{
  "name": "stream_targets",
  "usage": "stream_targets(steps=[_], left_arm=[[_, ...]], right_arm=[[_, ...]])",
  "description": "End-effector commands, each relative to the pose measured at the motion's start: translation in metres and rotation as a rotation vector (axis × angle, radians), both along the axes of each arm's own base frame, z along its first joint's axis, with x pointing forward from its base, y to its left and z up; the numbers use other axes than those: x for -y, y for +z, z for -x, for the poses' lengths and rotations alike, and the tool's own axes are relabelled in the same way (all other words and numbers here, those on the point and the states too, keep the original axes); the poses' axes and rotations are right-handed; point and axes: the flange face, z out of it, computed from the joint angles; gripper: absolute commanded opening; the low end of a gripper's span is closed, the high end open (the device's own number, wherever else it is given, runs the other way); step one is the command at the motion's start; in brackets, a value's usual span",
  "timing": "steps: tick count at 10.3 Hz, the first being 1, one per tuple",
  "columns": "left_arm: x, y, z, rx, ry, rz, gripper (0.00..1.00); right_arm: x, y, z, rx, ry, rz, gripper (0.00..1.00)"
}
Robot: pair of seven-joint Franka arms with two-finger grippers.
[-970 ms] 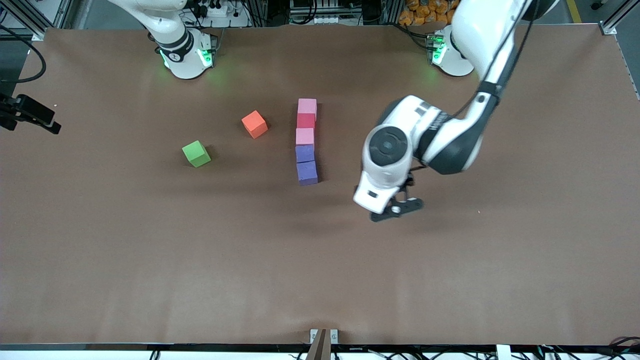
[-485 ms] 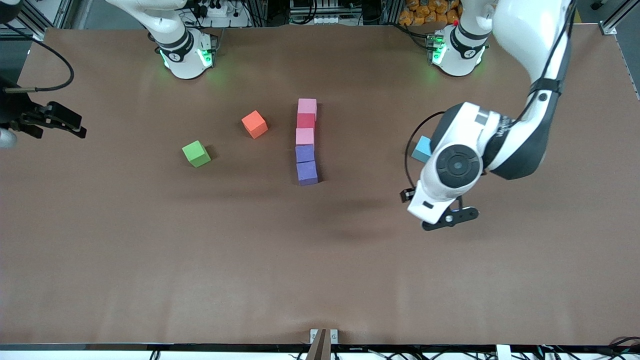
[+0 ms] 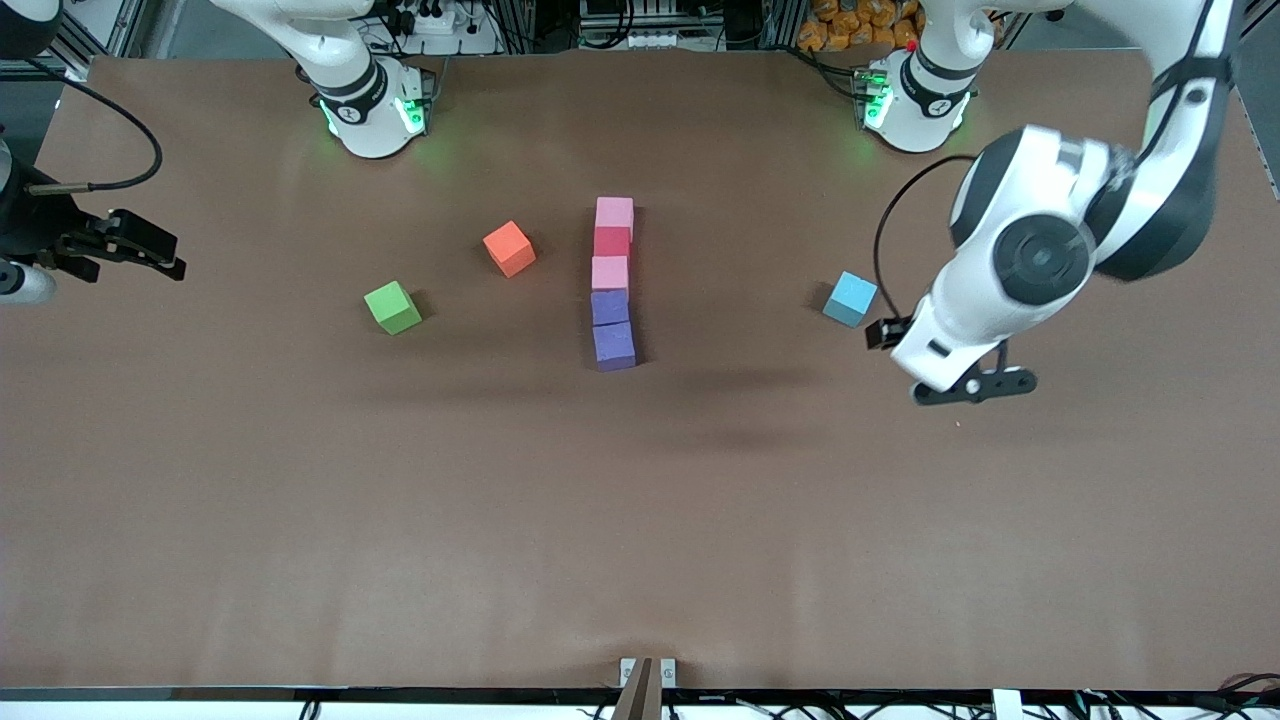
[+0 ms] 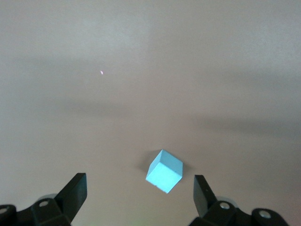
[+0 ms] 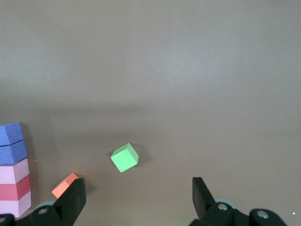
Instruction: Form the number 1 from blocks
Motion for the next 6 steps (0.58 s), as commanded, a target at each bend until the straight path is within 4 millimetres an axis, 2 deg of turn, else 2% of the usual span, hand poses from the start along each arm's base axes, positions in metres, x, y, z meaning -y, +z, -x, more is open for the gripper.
stream_targets(steps=[1, 2, 3, 6], left_arm=[[-0.021, 0.046, 0.026, 0.059, -0.020, 0.025, 1.00], [-0.025, 0.064, 0.032, 0.083, -0.025, 0.043, 1.00], [-0.042, 0.085, 0.036, 0.106, -0.028, 0.063, 1.00], [-0.072, 0.126, 0.048, 0.122, -0.143, 0.080, 1.00]], right_arm=[[-0.002, 0.003, 0.001, 0.000, 0.013, -0.010, 1.00], [-0.002, 0.004, 0.001, 0.003, 0.011, -0.009, 1.00], [-0.002, 0.004, 0.001, 0.005, 0.011, -0.011, 1.00], [-0.008, 0.005, 0.000, 0.010, 0.016, -0.011, 1.00]])
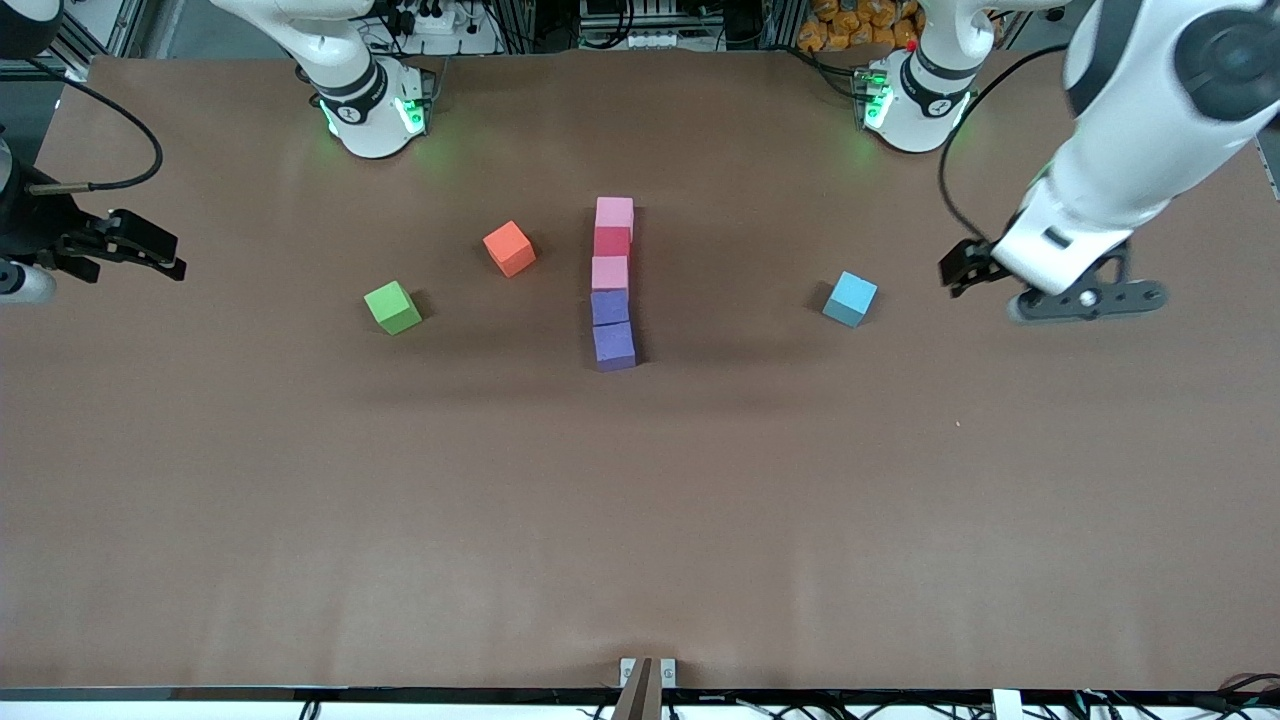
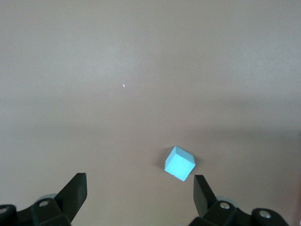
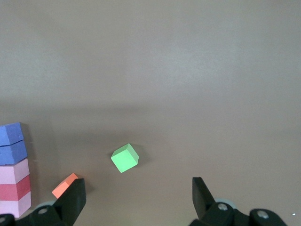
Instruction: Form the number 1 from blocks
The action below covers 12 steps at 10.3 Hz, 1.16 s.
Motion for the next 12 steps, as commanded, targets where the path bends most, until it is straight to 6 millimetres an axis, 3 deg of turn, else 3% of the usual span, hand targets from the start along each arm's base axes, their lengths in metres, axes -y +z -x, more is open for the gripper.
stream_targets(steps=[1, 5, 7, 12], left_arm=[[-0.013, 0.030, 0.013, 0.010, -0.073, 0.023, 1.00], [-0.021, 0.080, 0.016, 0.018, -0.058, 0.034, 1.00], [-0.034, 0.088, 0.009, -0.028, -0.075, 0.094, 1.00], [-0.057, 0.086, 0.007, -0.066, -0.049, 0.111, 1.00]], right_arm=[[-0.006, 0.004, 0.000, 0.009, 0.011, -0.012, 1.00], [-0.001, 0.004, -0.001, 0.011, 0.009, -0.011, 1.00], [-0.002, 0.004, -0.001, 0.009, 0.011, -0.011, 1.00], [-0.006, 0.003, 0.001, -0.002, 0.014, -0.009, 1.00]])
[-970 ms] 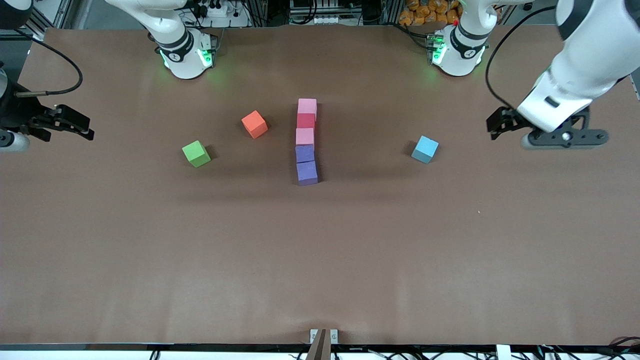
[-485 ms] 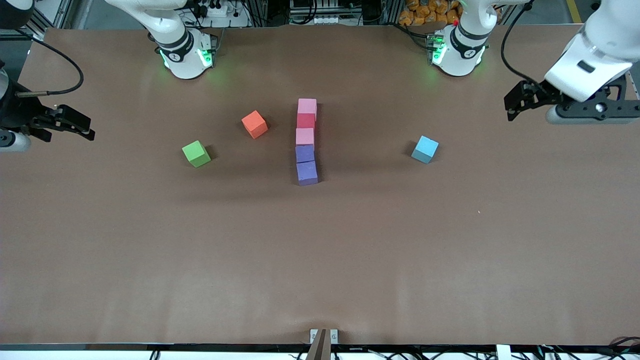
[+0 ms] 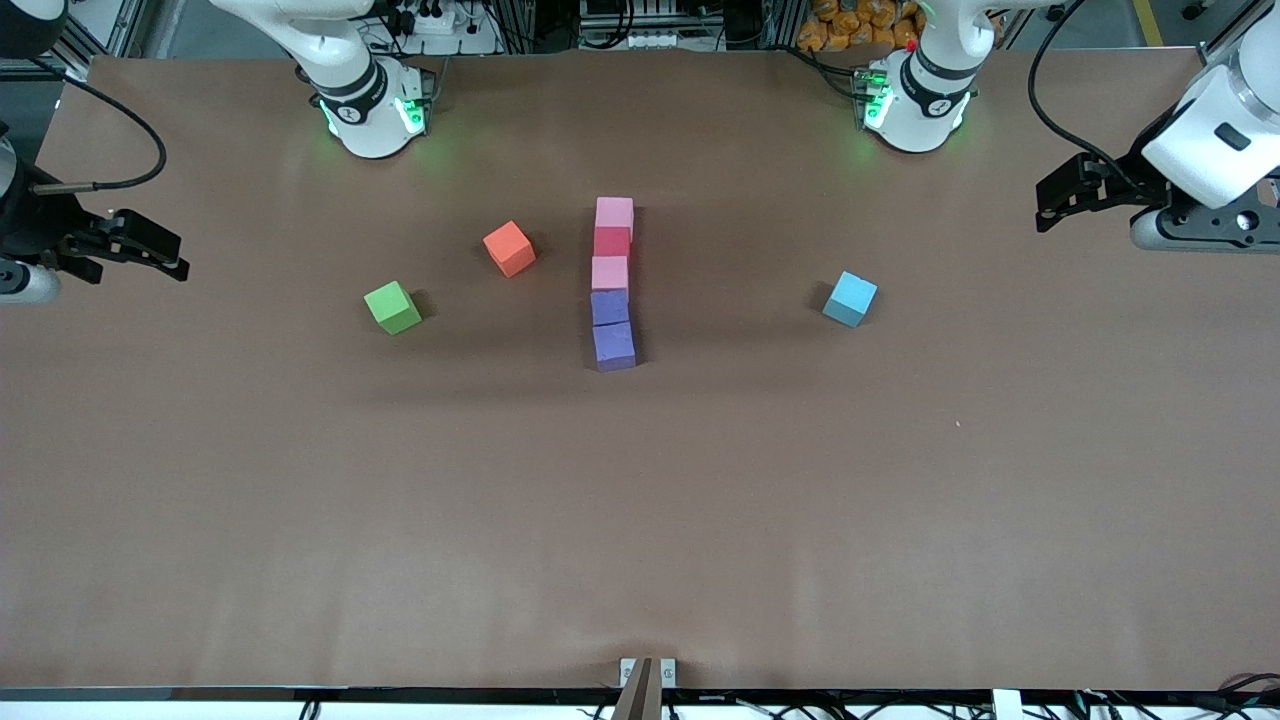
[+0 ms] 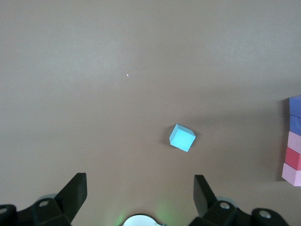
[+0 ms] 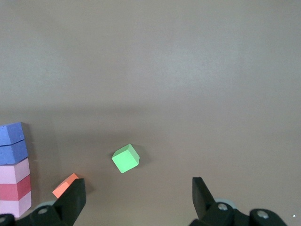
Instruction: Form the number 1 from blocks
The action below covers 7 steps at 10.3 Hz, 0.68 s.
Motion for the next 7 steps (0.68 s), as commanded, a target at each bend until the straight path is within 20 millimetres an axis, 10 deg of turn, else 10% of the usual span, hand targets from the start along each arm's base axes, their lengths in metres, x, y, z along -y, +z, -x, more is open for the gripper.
stream_targets(steps=[1, 7], left_arm=[[-0.012, 0.010, 0.001, -0.008, 0.008, 0.024, 1.00], [-0.016, 0.012, -0.003, 0.024, 0.008, 0.022, 1.00]], right_arm=[[-0.001, 0.002, 0.001, -0.003, 0.013, -0.005, 1.00], [0.031, 0.016, 0.003, 0.009, -0.039, 0.009, 1.00]])
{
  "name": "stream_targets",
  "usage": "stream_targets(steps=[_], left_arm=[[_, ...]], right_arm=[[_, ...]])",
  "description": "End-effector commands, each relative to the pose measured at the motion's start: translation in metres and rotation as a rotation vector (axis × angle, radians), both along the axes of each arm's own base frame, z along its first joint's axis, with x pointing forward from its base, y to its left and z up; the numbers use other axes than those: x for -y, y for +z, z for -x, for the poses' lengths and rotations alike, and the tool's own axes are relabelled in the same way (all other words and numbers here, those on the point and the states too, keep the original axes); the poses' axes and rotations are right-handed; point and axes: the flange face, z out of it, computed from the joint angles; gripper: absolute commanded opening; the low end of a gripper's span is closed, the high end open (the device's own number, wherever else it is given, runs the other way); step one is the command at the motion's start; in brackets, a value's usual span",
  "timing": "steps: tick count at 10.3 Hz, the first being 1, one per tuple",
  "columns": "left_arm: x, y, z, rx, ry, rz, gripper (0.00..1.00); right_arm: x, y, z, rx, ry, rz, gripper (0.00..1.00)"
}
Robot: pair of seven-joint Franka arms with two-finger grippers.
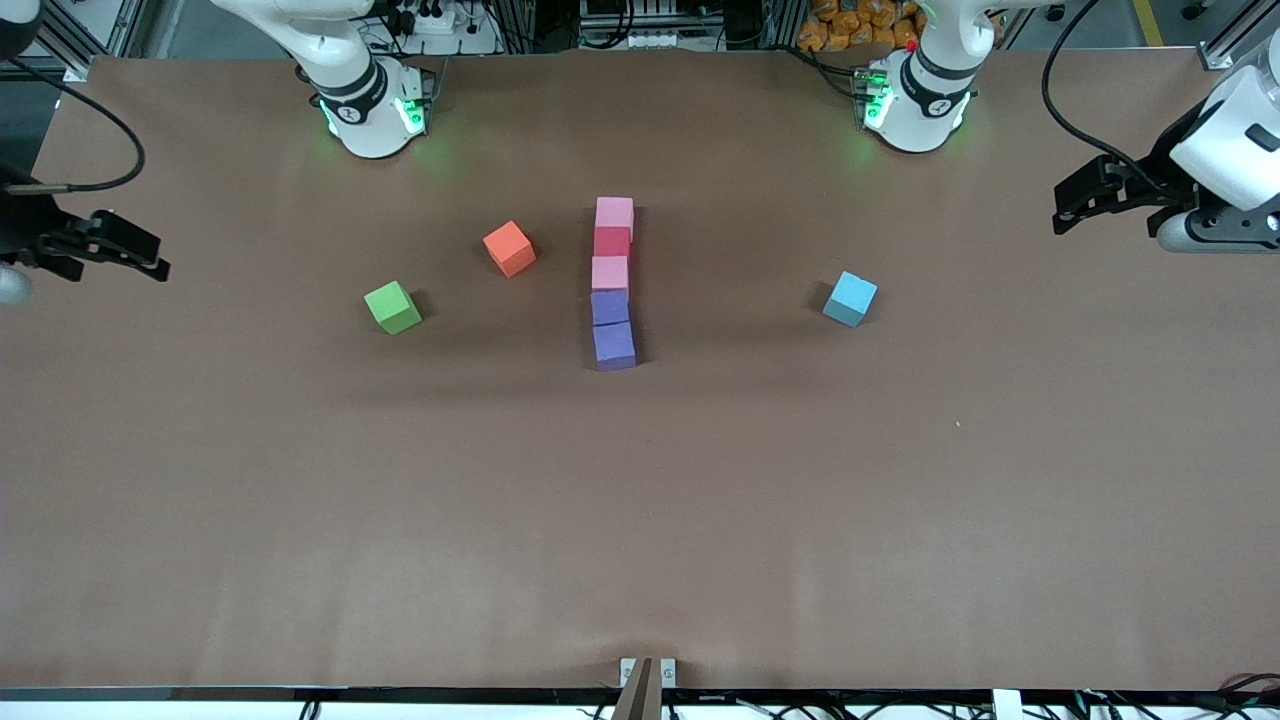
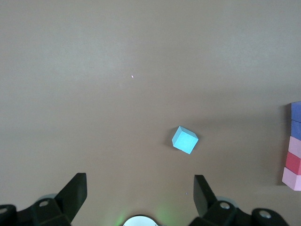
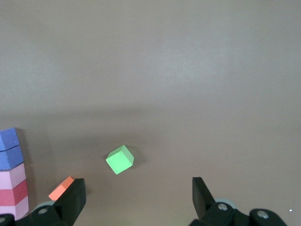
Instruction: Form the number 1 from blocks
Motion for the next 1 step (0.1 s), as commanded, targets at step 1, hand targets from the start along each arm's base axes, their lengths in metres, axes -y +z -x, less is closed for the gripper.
stream_targets(steps=[1], left_arm=[[-0.0038, 0.0074, -0.0012, 0.014, -0.016, 0.021, 1.00]], right_arm=[[0.0042, 0.0188, 0.0028, 0.012, 0.004, 0.012, 1.00]])
